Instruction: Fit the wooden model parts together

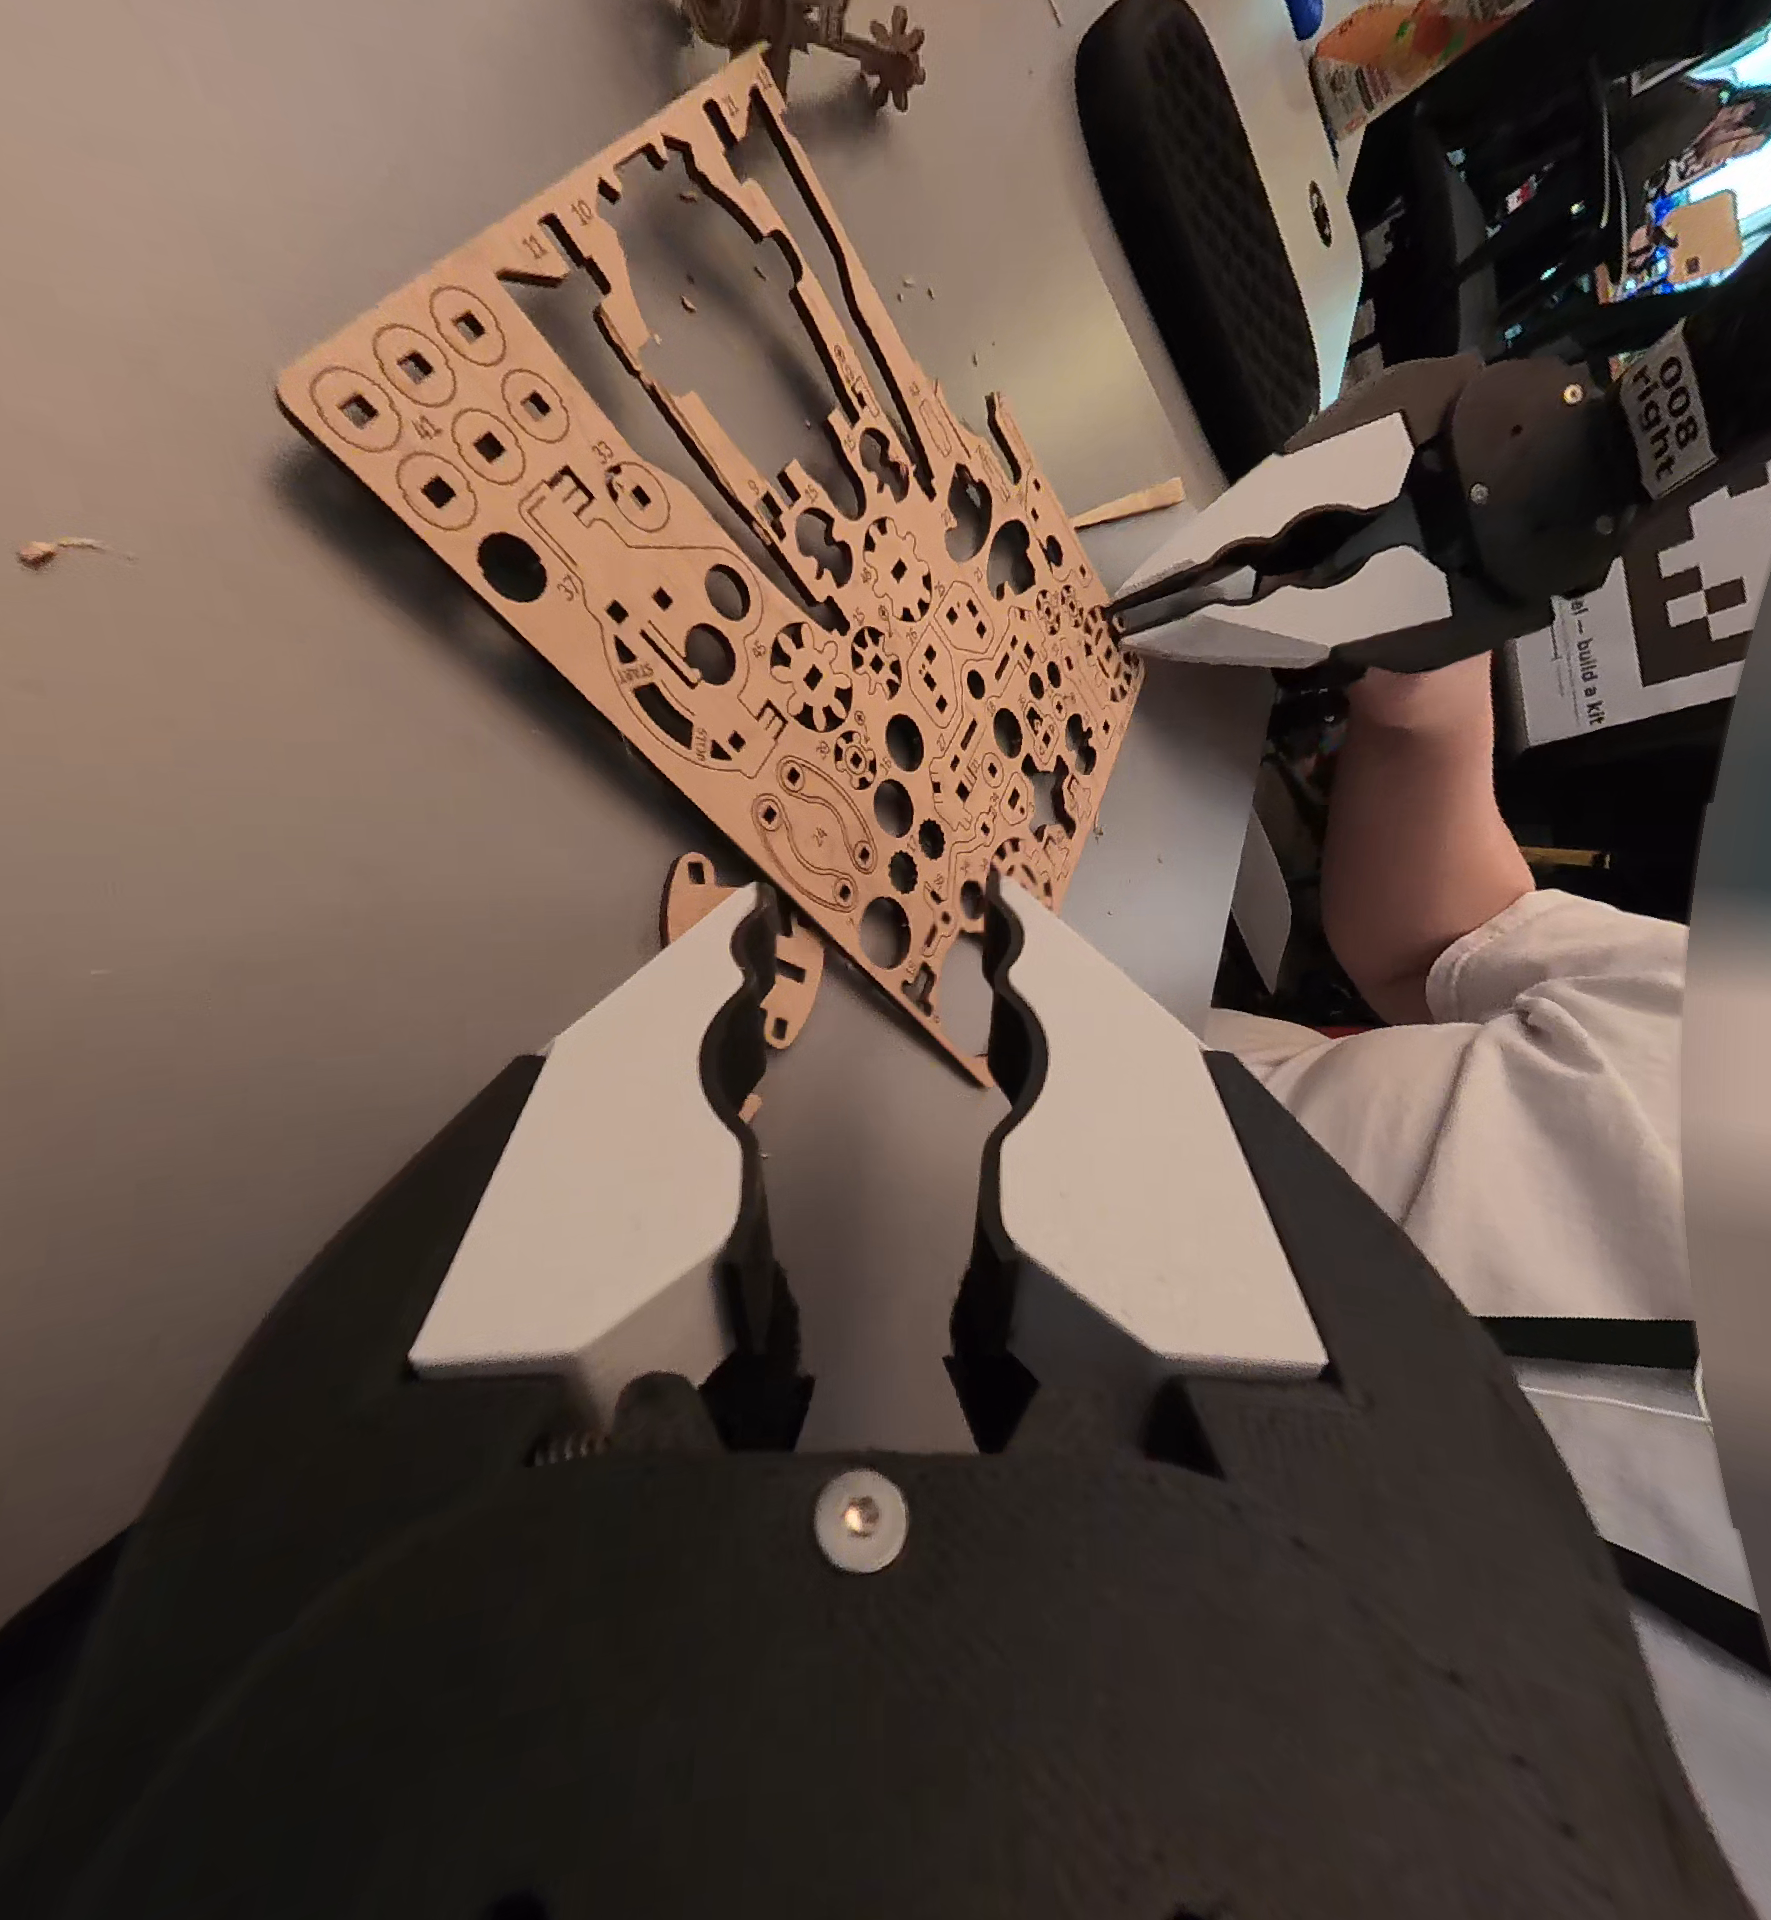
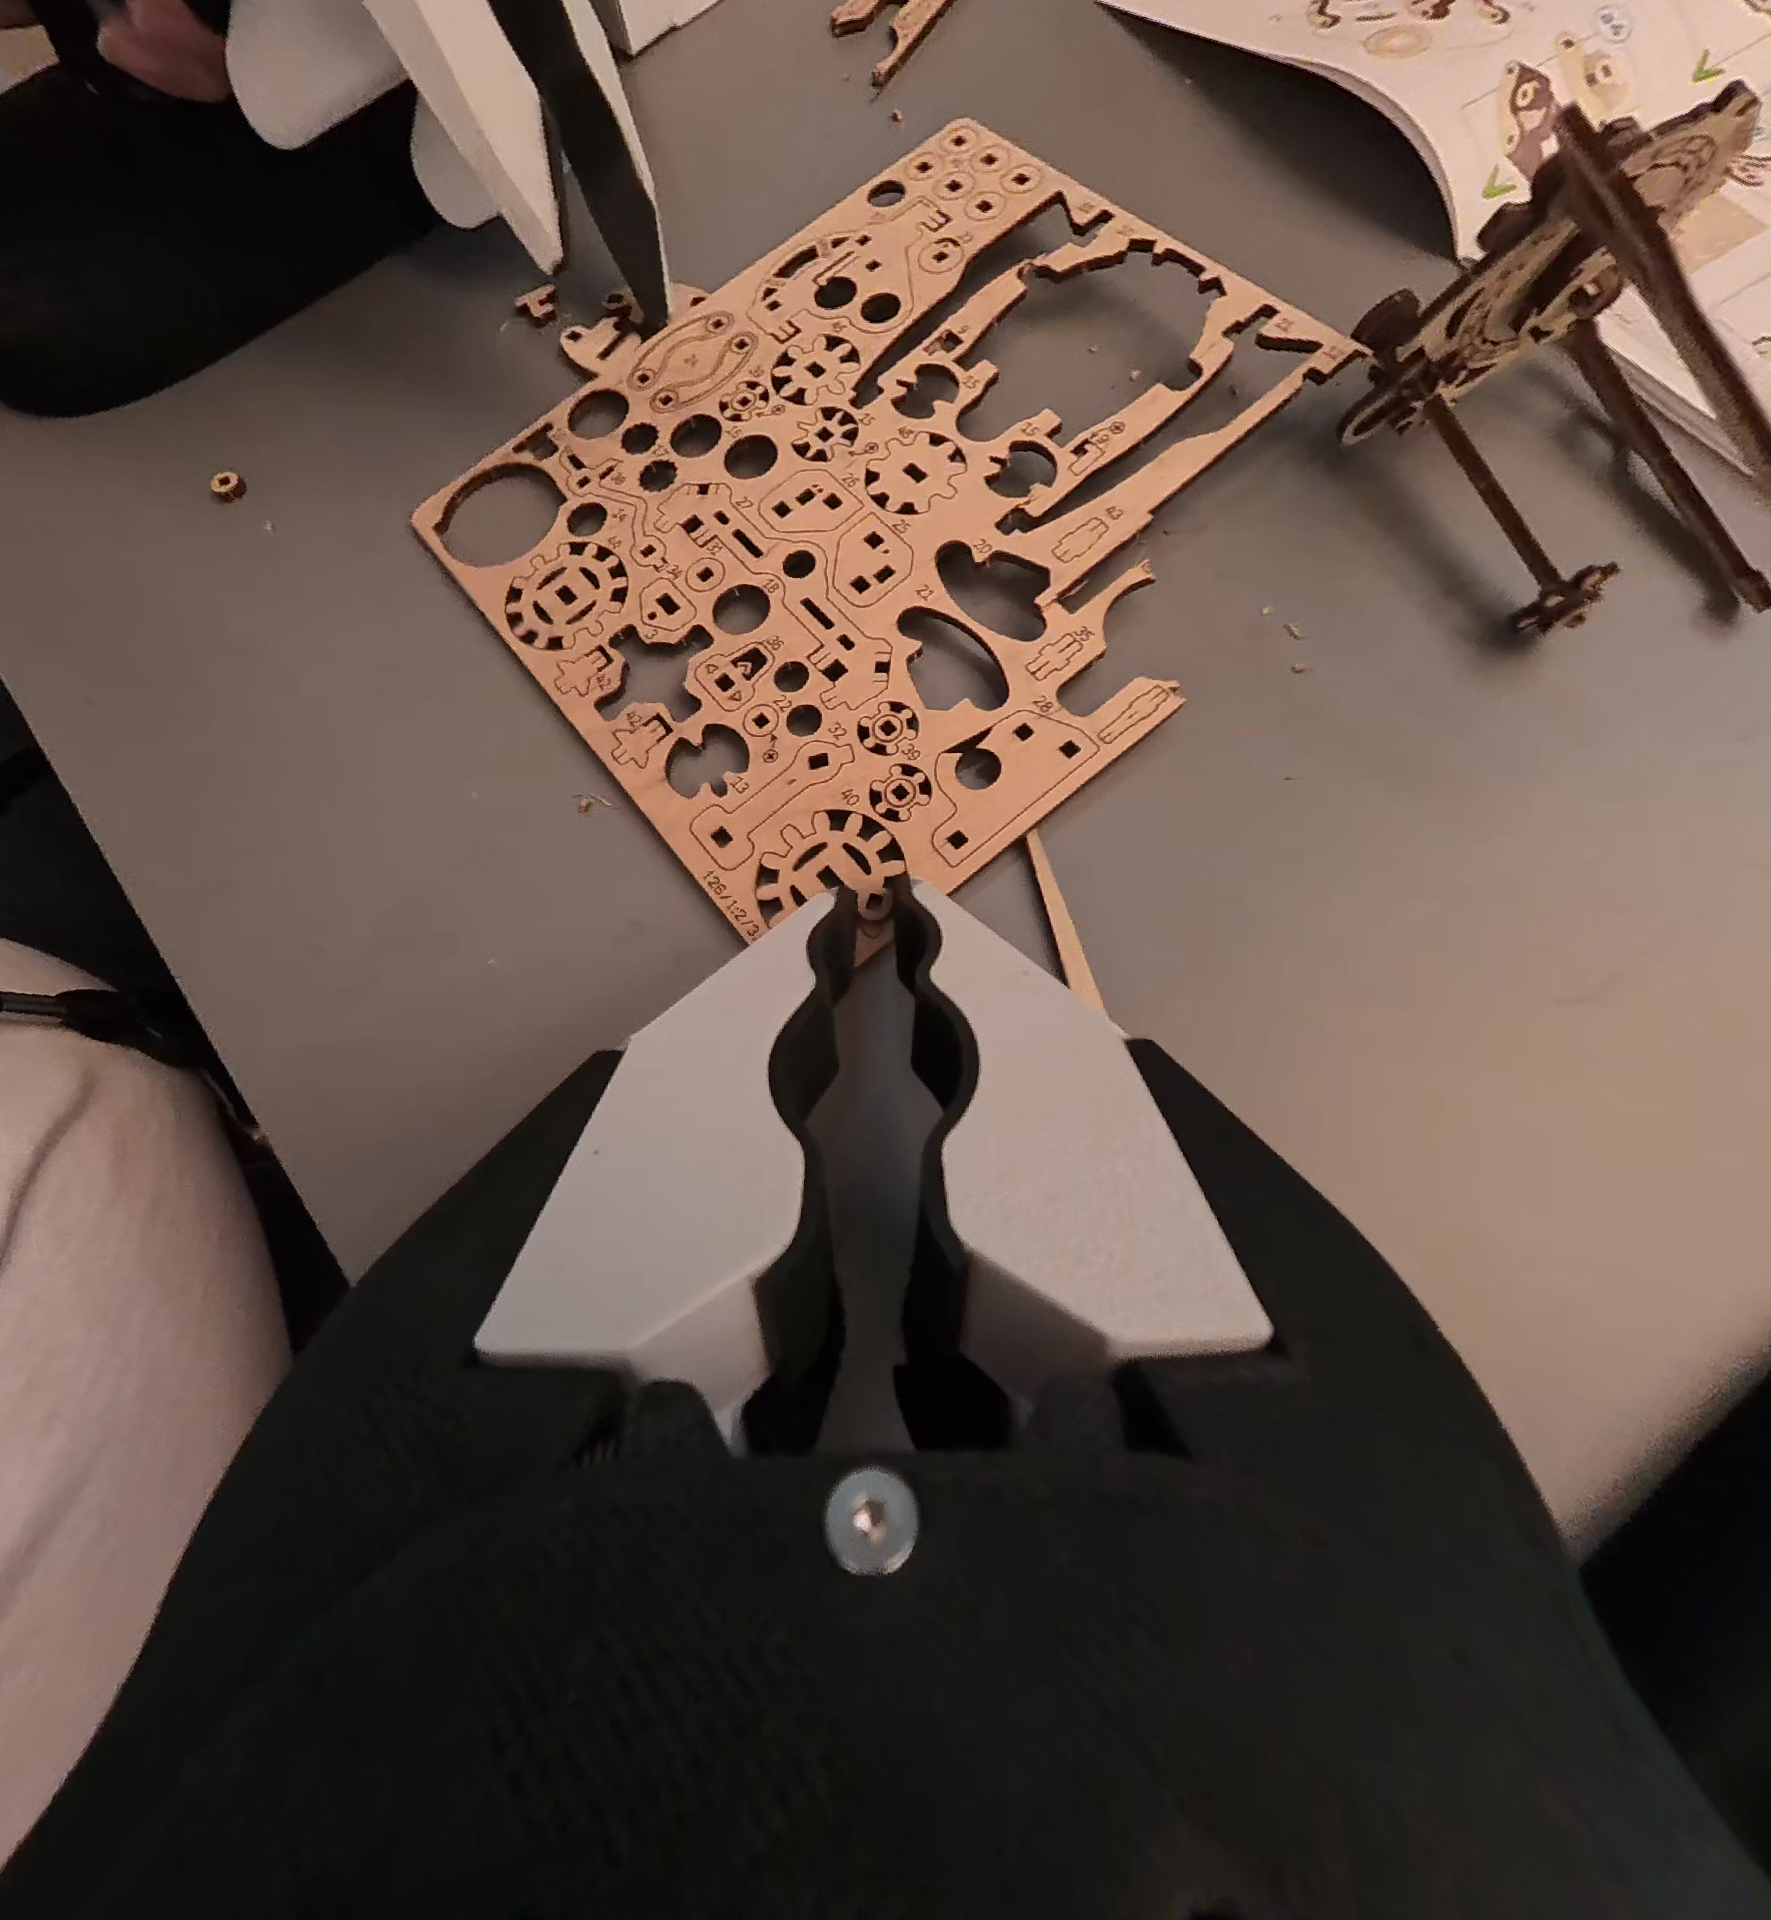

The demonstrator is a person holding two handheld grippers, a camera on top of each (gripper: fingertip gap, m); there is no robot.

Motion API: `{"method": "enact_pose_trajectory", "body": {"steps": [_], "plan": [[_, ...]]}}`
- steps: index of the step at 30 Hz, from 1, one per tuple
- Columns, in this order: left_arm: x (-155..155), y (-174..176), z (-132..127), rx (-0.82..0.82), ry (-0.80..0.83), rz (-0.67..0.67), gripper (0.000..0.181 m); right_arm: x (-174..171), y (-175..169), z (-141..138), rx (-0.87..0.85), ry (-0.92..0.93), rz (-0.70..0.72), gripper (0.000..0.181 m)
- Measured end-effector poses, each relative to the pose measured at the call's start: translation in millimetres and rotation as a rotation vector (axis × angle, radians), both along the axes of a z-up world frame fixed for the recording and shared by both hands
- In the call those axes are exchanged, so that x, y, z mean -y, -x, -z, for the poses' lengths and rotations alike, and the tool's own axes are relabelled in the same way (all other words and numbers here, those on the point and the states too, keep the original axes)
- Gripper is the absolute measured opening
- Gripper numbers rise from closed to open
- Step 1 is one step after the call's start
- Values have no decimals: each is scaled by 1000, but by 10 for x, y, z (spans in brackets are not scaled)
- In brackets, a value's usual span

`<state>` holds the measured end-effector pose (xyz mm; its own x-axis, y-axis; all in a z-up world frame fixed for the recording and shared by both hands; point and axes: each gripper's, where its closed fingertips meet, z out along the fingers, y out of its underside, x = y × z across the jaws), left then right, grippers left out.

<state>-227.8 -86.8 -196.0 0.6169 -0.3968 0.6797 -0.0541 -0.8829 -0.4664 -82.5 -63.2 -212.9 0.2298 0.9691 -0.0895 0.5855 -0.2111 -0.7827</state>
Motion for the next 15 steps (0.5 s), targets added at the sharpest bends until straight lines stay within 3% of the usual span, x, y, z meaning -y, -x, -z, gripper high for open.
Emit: {"method": "enact_pose_trajectory", "body": {"steps": [5, 15], "plan": [[-90, 179, -71, -10, -26, -61, 39, -59, -57, 3, -8, 17, 21, 5], [-70, 247, 124, -345, -139, 14, 35, -110, -144, 7, -2, 20, 46, 5]]}}
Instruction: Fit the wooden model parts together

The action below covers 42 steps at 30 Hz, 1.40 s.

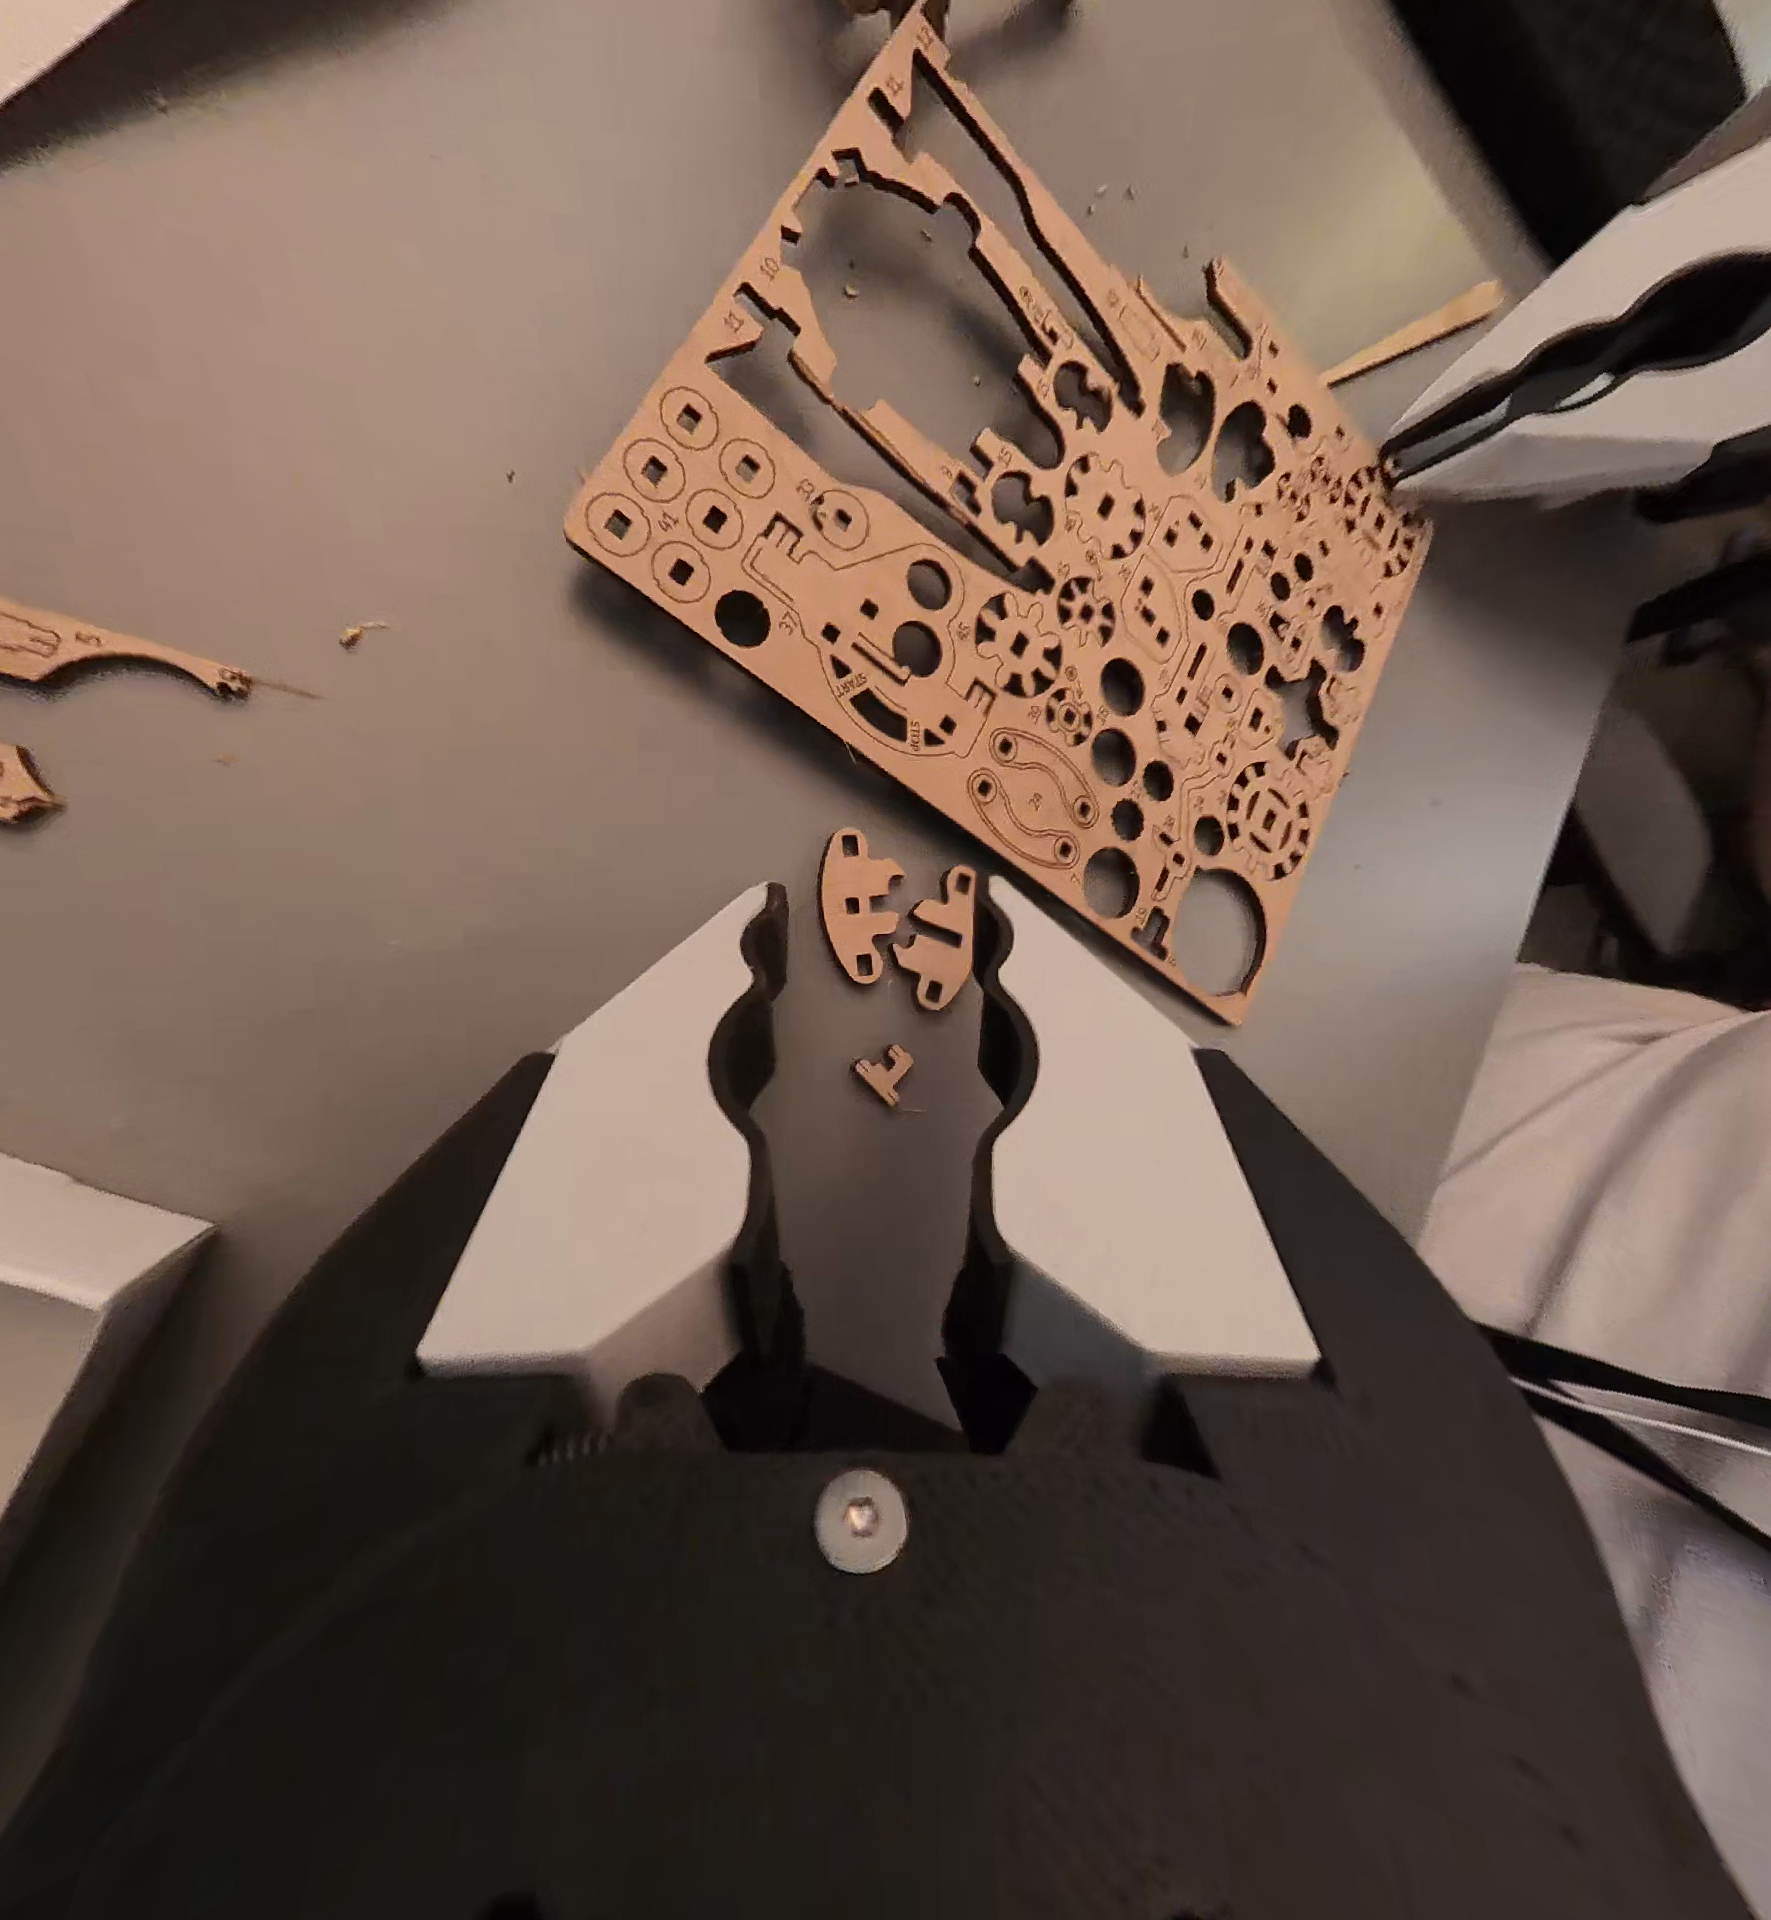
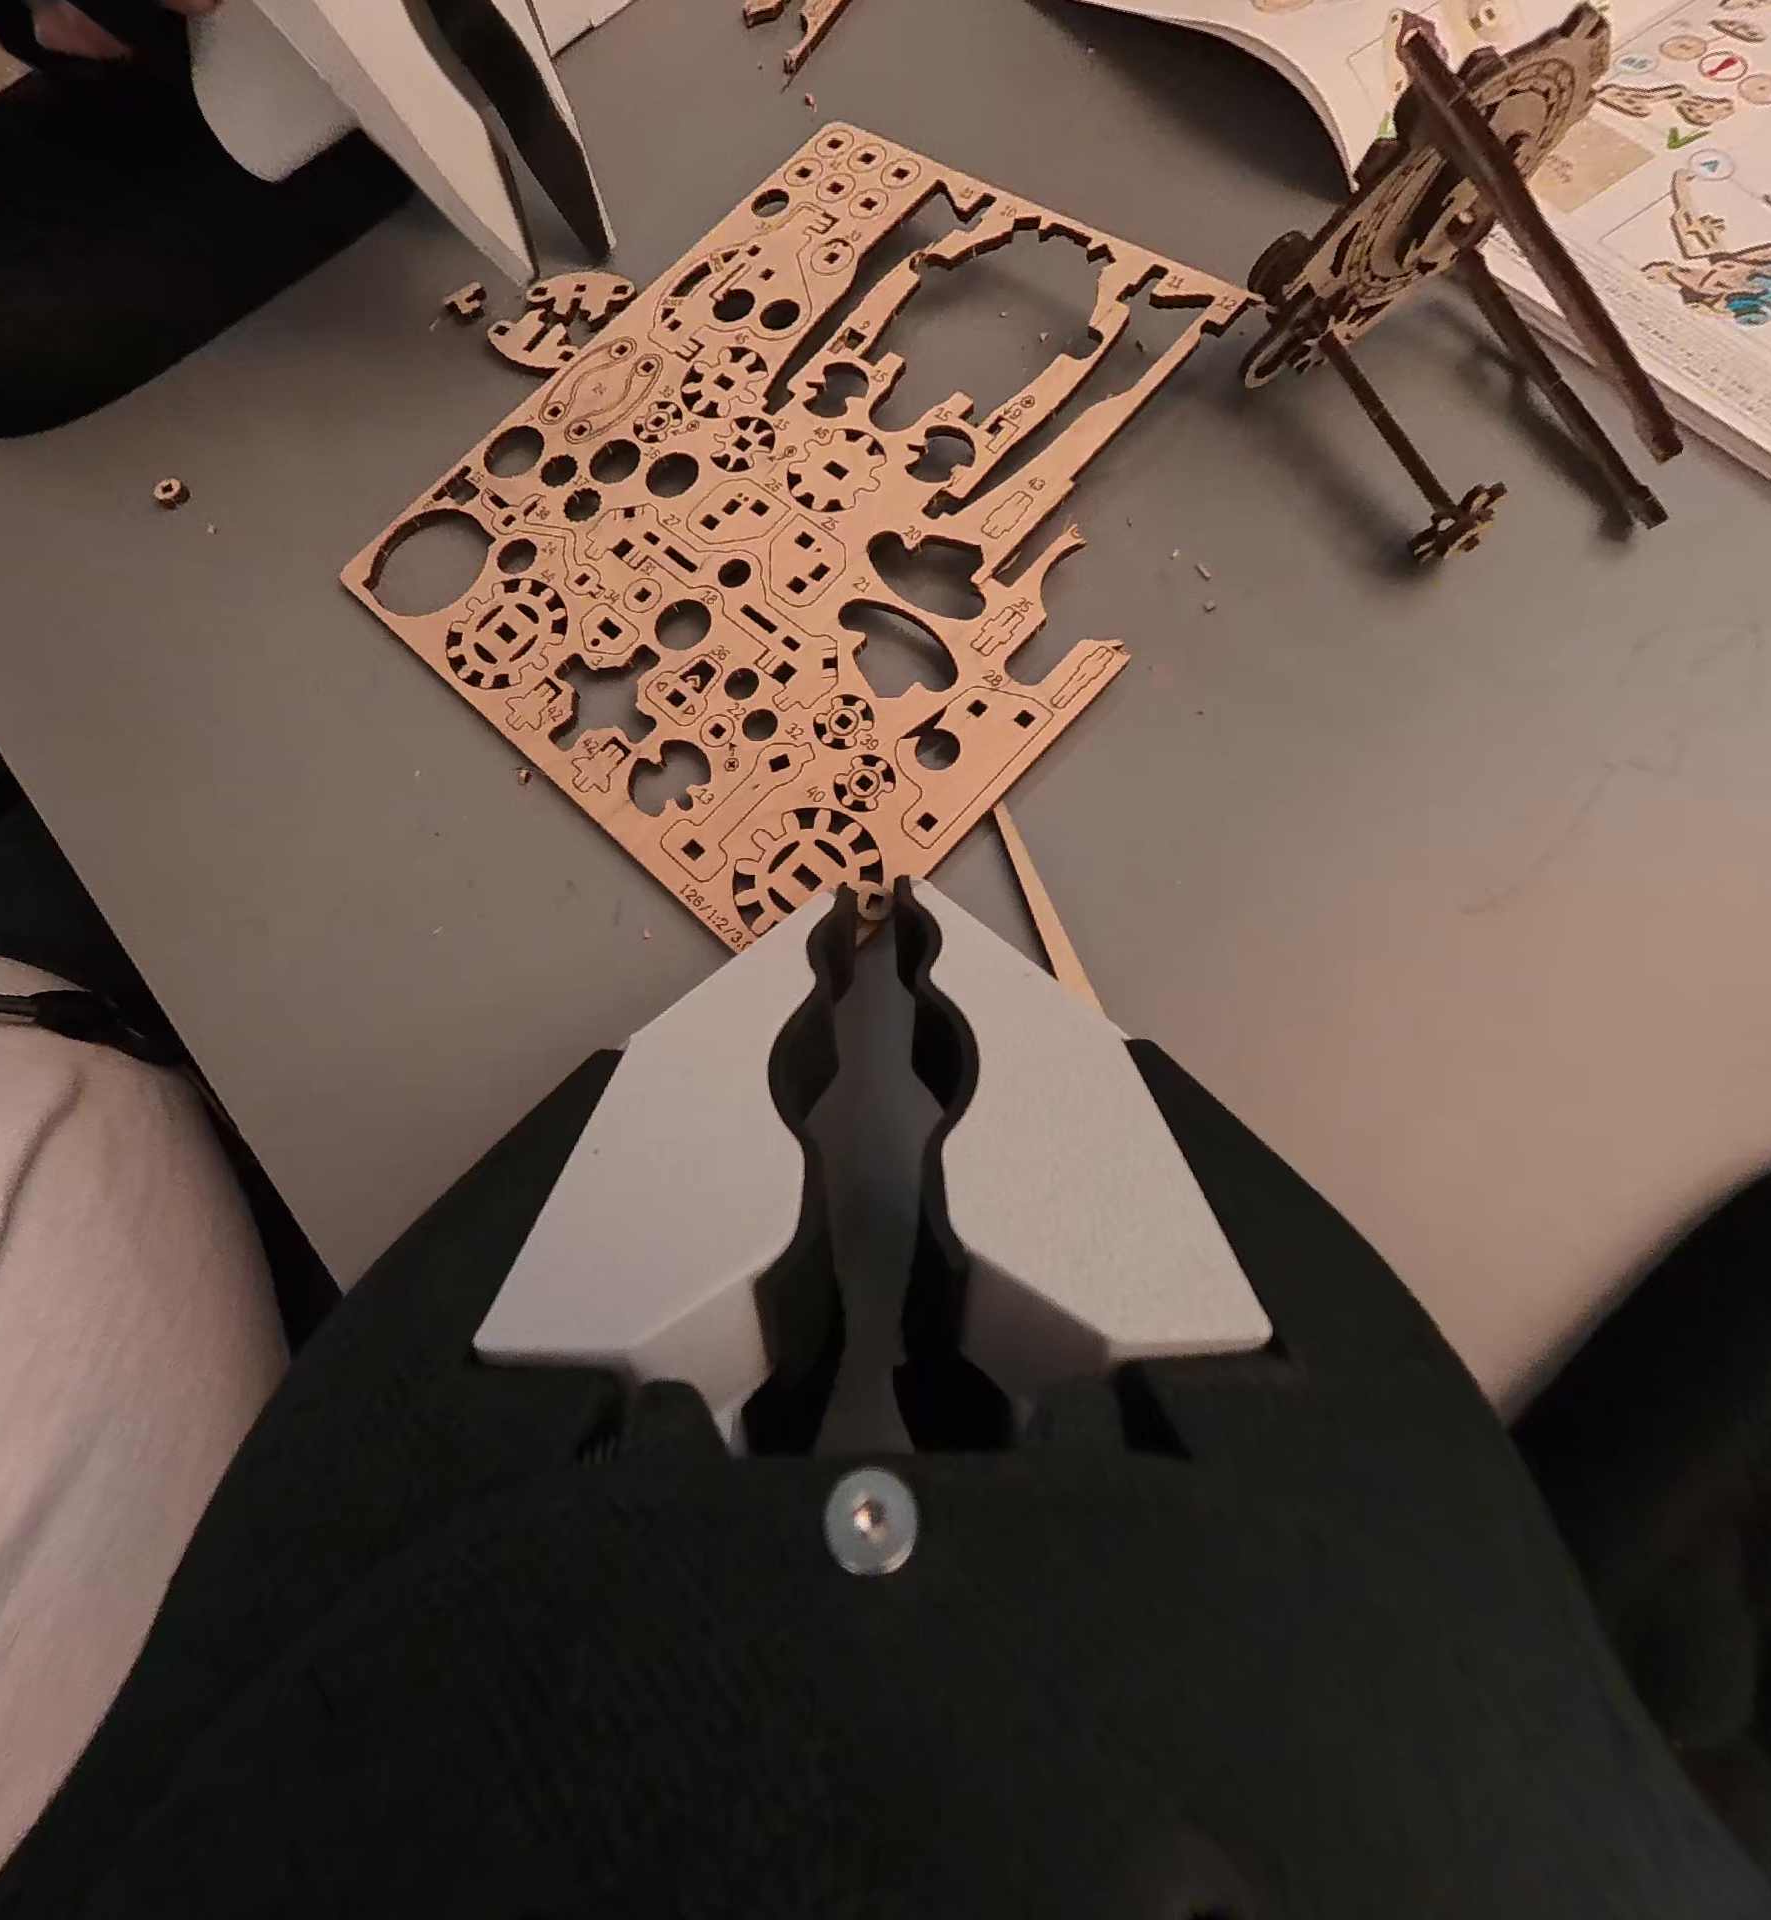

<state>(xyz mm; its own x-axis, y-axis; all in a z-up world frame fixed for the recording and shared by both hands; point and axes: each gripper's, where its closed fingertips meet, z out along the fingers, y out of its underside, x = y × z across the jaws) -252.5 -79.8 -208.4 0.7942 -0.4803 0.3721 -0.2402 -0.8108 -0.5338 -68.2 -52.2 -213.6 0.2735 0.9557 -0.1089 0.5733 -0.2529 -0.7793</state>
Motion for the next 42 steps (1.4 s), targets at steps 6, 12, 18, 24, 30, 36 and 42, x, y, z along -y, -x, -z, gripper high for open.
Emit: {"method": "enact_pose_trajectory", "body": {"steps": [6, 12, 18, 24, 30, 36, 42], "plan": [[-67, 46, 20, -183, -121, 36, 43, 41, 61, -2, 10, -35, -30, 6], [-30, -144, -54, -71, -131, 65, 44, 76, 101, -19, -3, -30, -46, 5], [-15, -231, -229, 201, -54, 39, 46, 116, 117, -140, -95, 25, -56, 5], [33, -332, -328, 366, 7, 57, 44, 315, 114, -313, -178, 128, -143, 5], [47, -352, -339, 361, 1, 68, 43, 805, 361, -163, -56, 78, -327, 5], [61, -356, -376, 360, -10, 72, 42, 866, 514, -27, 1, 33, -362, 10], [83, -368, -435, 366, -23, 80, 42, 420, 413, -400, -81, -68, -256, 21]]}}
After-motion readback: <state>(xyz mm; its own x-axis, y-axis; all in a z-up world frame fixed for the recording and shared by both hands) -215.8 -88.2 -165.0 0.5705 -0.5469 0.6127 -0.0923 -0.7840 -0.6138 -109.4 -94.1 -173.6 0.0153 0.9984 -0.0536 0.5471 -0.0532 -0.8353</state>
